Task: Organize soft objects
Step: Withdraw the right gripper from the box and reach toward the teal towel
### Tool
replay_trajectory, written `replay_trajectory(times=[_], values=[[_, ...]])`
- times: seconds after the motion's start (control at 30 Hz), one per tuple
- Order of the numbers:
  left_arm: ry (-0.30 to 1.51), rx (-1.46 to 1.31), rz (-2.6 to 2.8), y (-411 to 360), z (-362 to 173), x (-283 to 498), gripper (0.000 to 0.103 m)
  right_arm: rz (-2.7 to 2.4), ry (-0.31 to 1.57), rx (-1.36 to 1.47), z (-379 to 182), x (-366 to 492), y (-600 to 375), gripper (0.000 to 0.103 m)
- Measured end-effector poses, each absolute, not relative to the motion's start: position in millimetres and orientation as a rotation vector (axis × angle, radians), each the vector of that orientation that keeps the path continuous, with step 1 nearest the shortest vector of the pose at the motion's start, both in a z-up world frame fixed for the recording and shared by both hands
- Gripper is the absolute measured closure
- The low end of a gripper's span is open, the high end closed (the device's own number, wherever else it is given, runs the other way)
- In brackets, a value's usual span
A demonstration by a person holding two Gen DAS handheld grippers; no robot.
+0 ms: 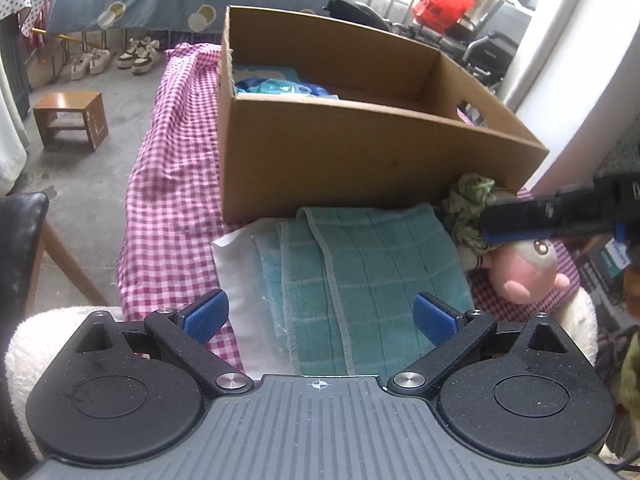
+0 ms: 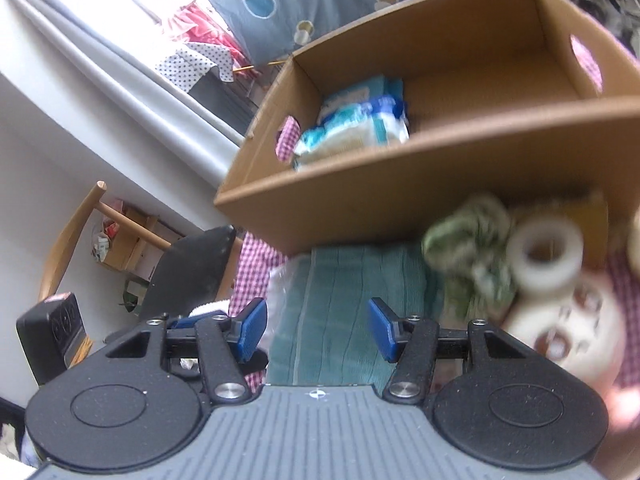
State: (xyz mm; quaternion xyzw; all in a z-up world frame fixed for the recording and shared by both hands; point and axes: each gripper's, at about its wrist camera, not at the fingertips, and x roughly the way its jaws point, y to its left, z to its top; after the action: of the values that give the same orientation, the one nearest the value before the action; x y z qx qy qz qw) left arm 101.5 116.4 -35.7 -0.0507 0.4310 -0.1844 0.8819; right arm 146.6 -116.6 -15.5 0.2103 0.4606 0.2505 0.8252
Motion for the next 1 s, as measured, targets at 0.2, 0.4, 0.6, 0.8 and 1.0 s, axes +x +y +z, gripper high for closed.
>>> replay_trajectory(times=[0.2,0.4,0.6,0.8,1.0], values=[[0.880,-0.106,-0.370,114,-41,106,0.017,0.527,0.998,0.484,-34,141,-116,0.053],[0.875,-0.154,-0.374,119,-48,128,0.035,0.561,1.002,0.443,-45,138,-108,0.059],[0.886,-0.171,-0.416,111,-55,150,0.046,0.569,1.036,0.362,-57,142,-94,0.065],[0.886,-0.138,-0.442,99,-56,162,0.046,0.556,1.074,0.326,-71,148,-92,0.067],[0.906,-0.126,-0.432,97,-56,167,0.046,0.583,1.056,0.356,-67,146,-102,0.067]])
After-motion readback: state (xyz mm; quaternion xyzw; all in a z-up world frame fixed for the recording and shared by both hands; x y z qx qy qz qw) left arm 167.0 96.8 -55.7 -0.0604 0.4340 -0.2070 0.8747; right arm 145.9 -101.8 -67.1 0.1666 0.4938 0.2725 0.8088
